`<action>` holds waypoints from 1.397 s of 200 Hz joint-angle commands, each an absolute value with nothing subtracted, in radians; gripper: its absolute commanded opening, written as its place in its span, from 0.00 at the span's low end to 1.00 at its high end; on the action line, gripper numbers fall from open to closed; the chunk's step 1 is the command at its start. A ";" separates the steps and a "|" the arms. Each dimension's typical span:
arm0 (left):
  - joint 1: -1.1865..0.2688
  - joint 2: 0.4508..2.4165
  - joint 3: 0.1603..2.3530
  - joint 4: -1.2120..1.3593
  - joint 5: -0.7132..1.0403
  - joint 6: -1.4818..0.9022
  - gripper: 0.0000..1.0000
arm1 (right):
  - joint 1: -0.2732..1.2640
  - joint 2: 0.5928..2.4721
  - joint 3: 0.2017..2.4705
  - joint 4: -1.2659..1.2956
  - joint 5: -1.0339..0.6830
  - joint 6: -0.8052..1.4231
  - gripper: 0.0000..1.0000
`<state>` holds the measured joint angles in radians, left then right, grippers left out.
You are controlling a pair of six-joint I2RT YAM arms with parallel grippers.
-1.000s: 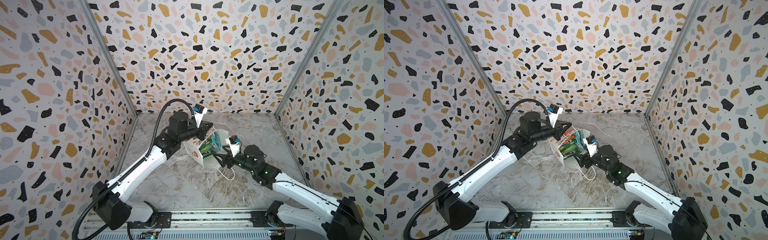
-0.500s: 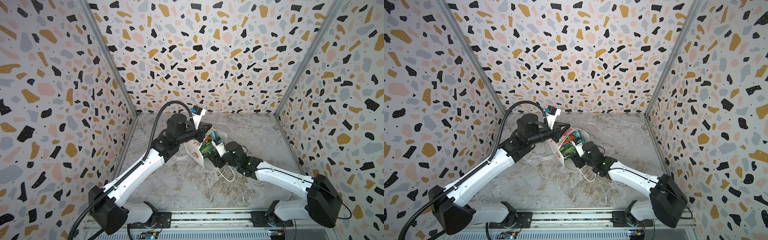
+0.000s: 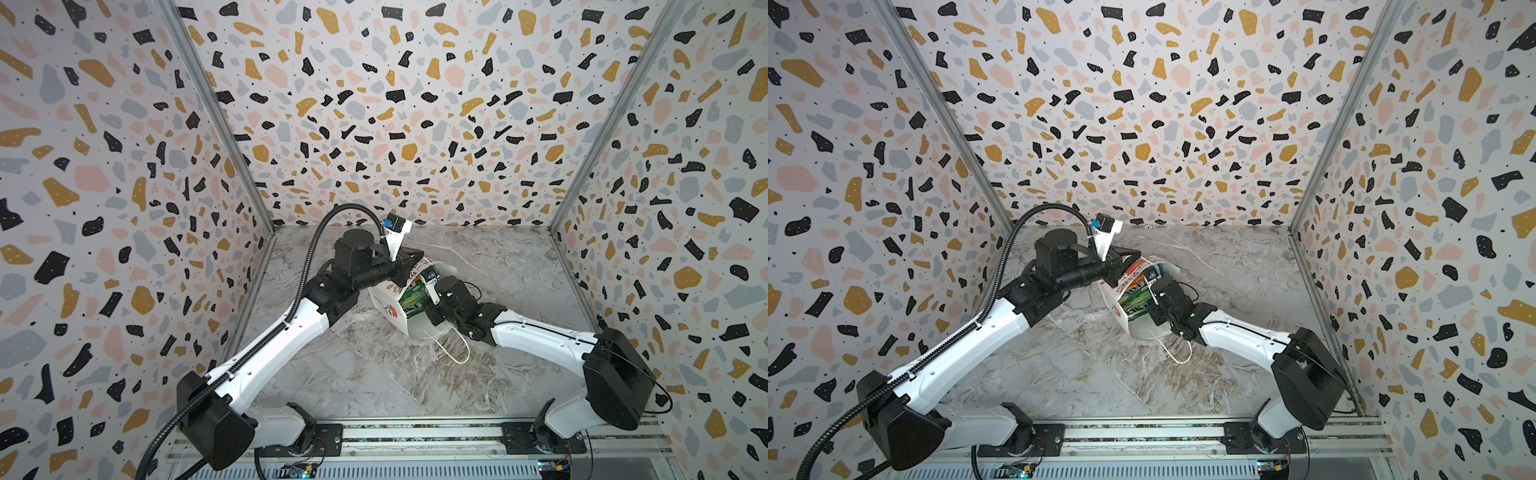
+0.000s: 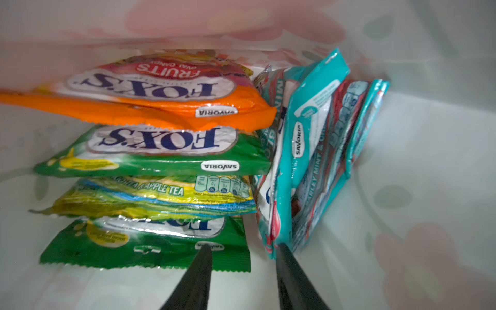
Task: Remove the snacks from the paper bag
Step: 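Hold the bag with the left gripper while the right gripper reaches into its mouth, then grasp the teal Fox's mint packet inside the bag with the right gripper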
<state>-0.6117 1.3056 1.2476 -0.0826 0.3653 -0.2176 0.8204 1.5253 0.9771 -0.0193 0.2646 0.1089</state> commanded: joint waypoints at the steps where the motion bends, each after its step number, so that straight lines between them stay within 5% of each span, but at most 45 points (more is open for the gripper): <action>1: -0.613 1.272 1.236 -0.036 0.384 -0.204 0.00 | 0.825 1.539 1.022 -0.047 0.355 0.116 0.39; 86: -0.612 1.259 1.222 -0.038 0.397 -0.191 0.00 | 0.819 1.644 1.086 -0.040 0.461 0.144 0.34; 173: -0.614 1.258 1.220 -0.041 0.397 -0.185 0.00 | 0.779 1.727 1.137 -0.023 0.377 0.141 0.35; 242: -0.612 1.258 1.214 -0.043 0.379 -0.181 0.00 | 0.778 1.678 1.109 0.000 0.263 0.118 0.00; 279: -0.612 1.266 1.206 -0.046 0.354 -0.180 0.00 | 0.778 1.619 1.072 0.005 0.232 0.122 0.00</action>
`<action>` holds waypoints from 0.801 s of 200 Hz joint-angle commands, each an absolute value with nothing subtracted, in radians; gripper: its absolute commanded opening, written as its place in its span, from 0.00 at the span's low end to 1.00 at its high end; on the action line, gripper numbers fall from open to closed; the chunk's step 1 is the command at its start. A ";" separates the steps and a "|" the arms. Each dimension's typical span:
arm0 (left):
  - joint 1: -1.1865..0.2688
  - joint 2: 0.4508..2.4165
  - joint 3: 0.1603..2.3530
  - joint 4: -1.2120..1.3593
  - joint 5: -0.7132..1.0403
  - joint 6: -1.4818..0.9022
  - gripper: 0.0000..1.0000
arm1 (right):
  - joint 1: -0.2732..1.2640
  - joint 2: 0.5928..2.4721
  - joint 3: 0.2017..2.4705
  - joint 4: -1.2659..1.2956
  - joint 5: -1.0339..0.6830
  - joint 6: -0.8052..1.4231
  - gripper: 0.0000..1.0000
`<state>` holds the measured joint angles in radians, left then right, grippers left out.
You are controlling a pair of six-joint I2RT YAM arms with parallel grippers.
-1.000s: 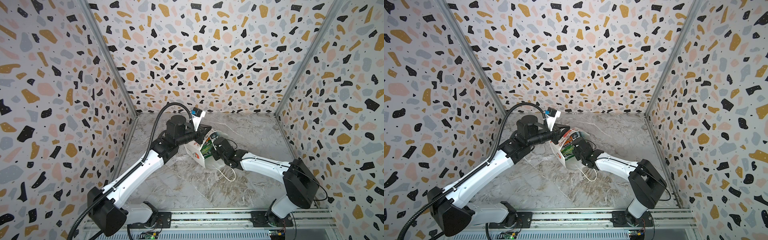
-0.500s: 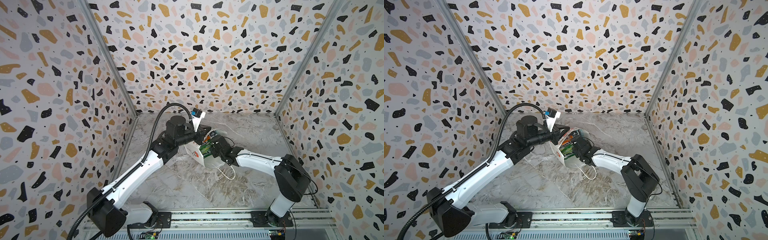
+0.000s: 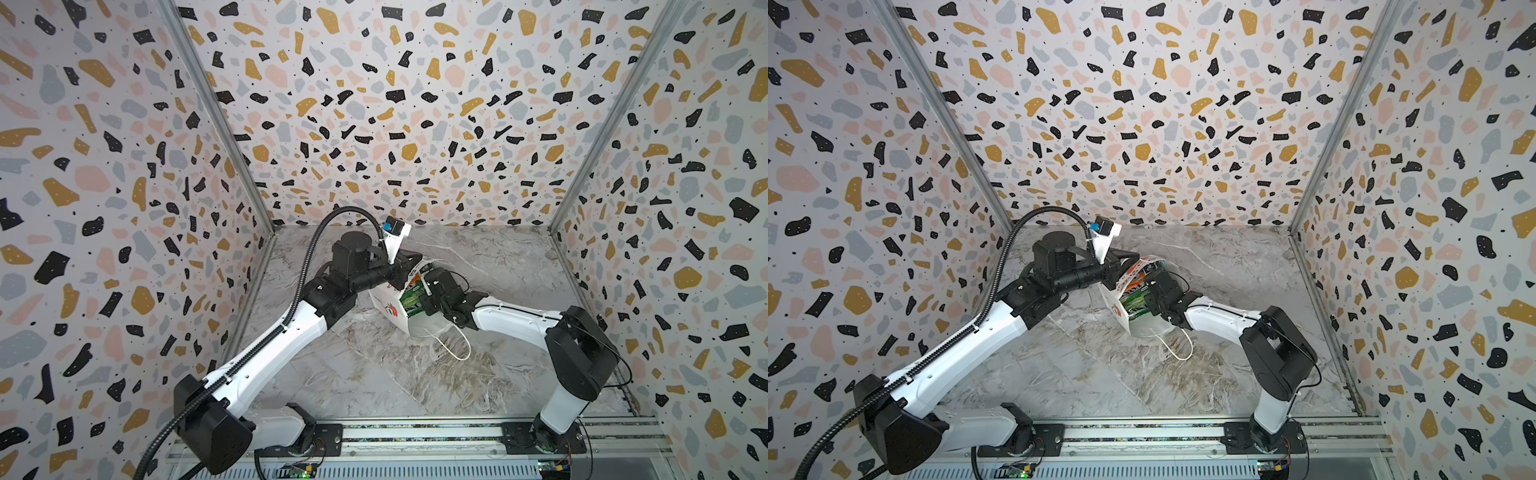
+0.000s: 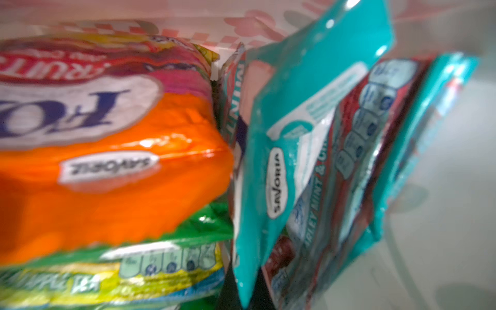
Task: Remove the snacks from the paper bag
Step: 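Grasp the teal Fox's mint packet inside the bag with the right gripper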
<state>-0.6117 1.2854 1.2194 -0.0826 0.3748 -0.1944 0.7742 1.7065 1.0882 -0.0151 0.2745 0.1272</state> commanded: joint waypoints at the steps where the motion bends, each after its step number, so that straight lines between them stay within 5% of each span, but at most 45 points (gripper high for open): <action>1: -0.612 1.266 1.207 -0.046 0.353 -0.179 0.00 | 0.778 1.616 1.071 0.005 0.232 0.122 0.00; 160: -0.605 1.220 1.158 -0.015 0.223 -0.178 0.00 | 0.788 1.344 0.943 -0.083 0.159 0.128 0.00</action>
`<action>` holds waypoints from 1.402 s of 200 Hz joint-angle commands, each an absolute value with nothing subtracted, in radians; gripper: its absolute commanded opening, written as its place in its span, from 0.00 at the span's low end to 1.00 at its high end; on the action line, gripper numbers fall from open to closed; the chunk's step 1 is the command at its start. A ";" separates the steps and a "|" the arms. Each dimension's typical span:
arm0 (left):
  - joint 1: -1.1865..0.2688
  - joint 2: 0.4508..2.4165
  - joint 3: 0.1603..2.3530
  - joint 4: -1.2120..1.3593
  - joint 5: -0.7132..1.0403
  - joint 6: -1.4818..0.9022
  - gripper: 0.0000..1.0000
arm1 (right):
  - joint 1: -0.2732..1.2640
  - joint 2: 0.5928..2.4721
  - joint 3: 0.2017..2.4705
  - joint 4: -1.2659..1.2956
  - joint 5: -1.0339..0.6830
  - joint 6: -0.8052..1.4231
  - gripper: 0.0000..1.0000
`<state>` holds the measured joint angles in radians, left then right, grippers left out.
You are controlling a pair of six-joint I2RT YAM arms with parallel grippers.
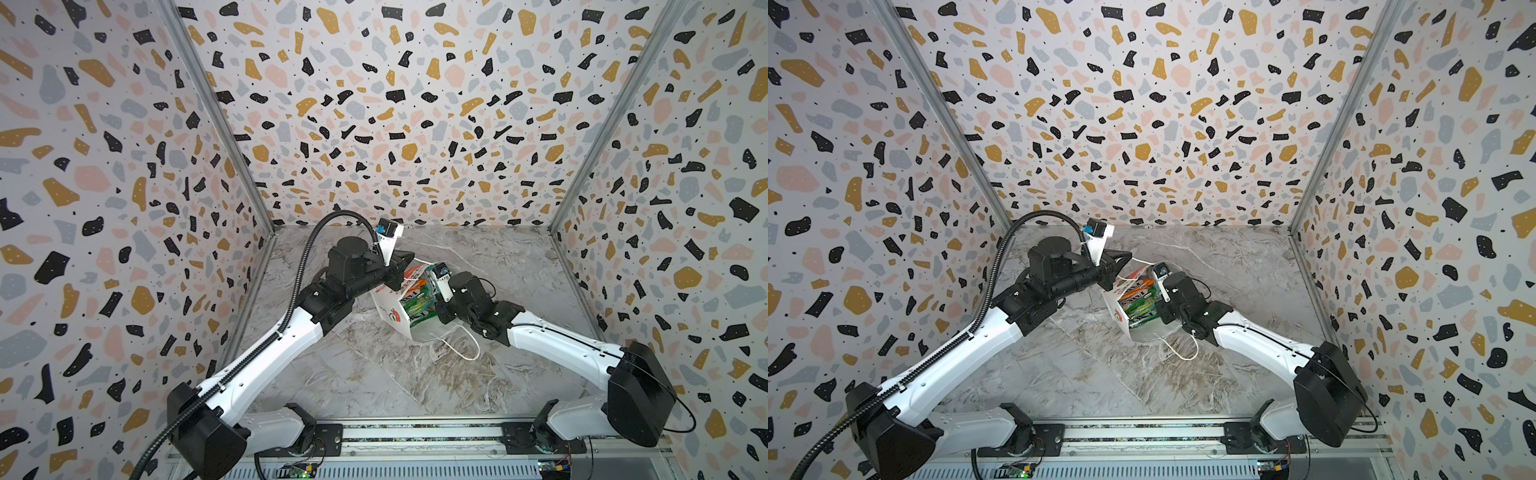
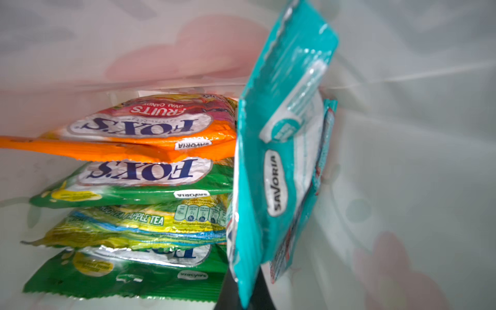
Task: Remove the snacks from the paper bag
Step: 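Grasp the teal Fox's mint packet inside the bag with the right gripper, then pull the teal packet out of the bag with the right gripper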
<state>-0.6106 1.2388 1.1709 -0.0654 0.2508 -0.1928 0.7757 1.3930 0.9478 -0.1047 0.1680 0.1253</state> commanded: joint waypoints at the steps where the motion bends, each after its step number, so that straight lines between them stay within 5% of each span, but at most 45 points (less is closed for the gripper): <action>1: -0.605 1.220 1.157 -0.016 0.223 -0.179 0.00 | 0.789 1.341 0.943 -0.082 0.160 0.129 0.00; 146: -0.604 1.243 1.172 -0.023 0.279 -0.185 0.00 | 0.822 0.921 0.969 -0.145 0.101 0.070 0.00; 228: -0.633 1.227 1.170 -0.035 0.314 -0.164 0.00 | 0.766 0.807 0.978 -0.161 0.494 0.117 0.00; 280: -0.682 1.185 1.152 -0.066 0.275 -0.111 0.00 | 0.327 0.875 0.926 -0.166 0.051 0.202 0.00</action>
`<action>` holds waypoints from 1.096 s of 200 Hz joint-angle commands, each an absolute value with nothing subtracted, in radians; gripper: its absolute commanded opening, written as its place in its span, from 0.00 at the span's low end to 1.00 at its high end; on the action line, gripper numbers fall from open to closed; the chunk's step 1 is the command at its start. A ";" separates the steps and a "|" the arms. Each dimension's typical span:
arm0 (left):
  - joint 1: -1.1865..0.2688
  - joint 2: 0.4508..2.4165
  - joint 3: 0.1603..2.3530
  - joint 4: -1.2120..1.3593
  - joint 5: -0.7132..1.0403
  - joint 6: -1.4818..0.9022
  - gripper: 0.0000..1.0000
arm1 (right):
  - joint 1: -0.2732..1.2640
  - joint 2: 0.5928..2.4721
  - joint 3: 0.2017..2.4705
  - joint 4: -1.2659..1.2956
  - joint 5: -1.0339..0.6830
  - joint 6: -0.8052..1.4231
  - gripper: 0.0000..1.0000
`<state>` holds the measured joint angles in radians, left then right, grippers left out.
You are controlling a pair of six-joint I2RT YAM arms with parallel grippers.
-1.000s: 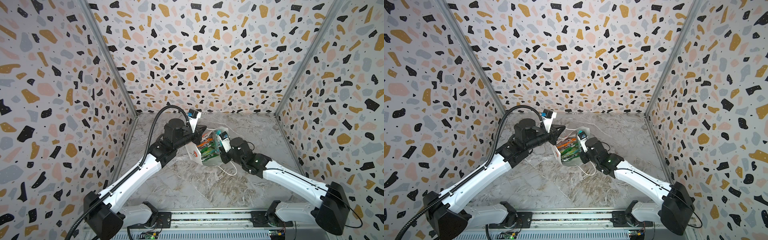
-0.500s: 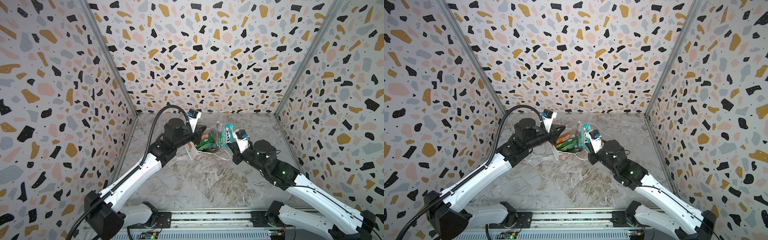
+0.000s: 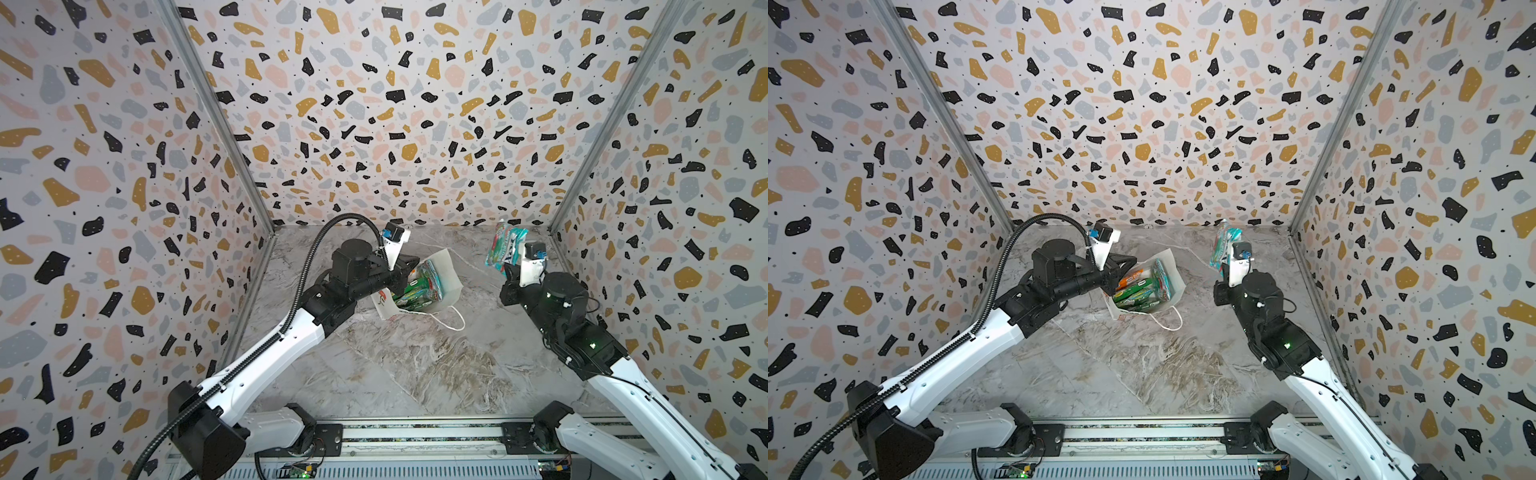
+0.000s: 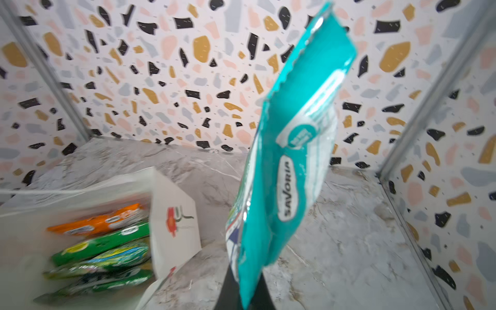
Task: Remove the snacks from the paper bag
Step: 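Pull the teal packet out of the bag with the right gripper, then place the teal packet on the table beyond the bag and release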
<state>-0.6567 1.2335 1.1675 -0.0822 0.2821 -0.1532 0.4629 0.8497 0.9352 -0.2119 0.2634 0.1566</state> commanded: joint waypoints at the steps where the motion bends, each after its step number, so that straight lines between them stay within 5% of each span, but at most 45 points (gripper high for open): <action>1: -0.682 1.184 1.151 -0.067 0.275 -0.112 0.00 | 0.319 0.878 0.924 -0.164 0.041 0.202 0.00; 56: -0.711 1.177 1.134 -0.063 0.280 -0.113 0.00 | 0.135 1.165 0.912 0.021 -0.237 0.186 0.00; 134: -0.722 1.178 1.114 -0.058 0.299 -0.122 0.00 | 0.099 1.623 1.129 0.205 -0.667 0.175 0.00; 219: -0.740 1.166 1.098 -0.066 0.289 -0.109 0.00 | 0.037 1.916 1.182 0.189 -0.663 0.184 0.00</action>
